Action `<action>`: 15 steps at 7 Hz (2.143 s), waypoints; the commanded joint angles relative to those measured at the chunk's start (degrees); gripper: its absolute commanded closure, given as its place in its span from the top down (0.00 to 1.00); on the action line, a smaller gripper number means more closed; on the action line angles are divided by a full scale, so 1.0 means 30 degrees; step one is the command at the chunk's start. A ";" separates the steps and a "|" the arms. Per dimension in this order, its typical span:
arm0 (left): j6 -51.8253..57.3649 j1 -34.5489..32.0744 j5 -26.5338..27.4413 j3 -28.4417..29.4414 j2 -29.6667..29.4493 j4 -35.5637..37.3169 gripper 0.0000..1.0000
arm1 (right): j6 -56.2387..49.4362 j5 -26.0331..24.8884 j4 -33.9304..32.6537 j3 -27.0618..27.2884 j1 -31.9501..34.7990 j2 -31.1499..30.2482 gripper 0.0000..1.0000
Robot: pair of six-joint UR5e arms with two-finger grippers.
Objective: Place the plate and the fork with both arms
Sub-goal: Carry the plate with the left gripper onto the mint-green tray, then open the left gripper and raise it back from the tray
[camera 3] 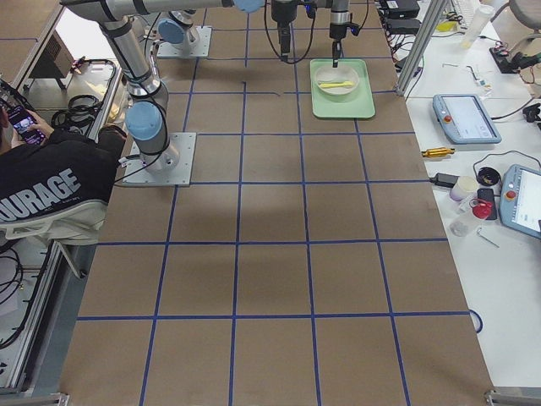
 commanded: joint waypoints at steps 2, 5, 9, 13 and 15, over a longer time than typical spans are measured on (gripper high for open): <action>-0.0350 -0.0338 0.0067 0.0453 -0.0524 0.0219 0.64 | 0.0000 0.0020 0.0007 0.0020 0.0000 0.0001 1.00; -0.0232 -0.0163 0.0677 -0.0483 0.1138 0.0572 1.00 | 0.0000 -0.0009 -0.0022 0.0020 0.0000 0.0001 1.00; -0.2019 -0.0602 0.6188 -0.0634 0.8948 -0.7779 1.00 | 0.0000 0.0049 0.0007 0.0049 0.0000 0.0001 1.00; -0.4359 -0.1914 0.7353 -0.4663 1.4553 -1.0092 1.00 | 0.0000 -0.0038 -0.0139 0.0049 0.0000 0.0030 1.00; -0.4363 -0.1979 0.7391 -0.4996 1.4886 -1.0063 1.00 | 0.0173 0.0103 -0.0516 0.0078 0.0087 0.0727 1.00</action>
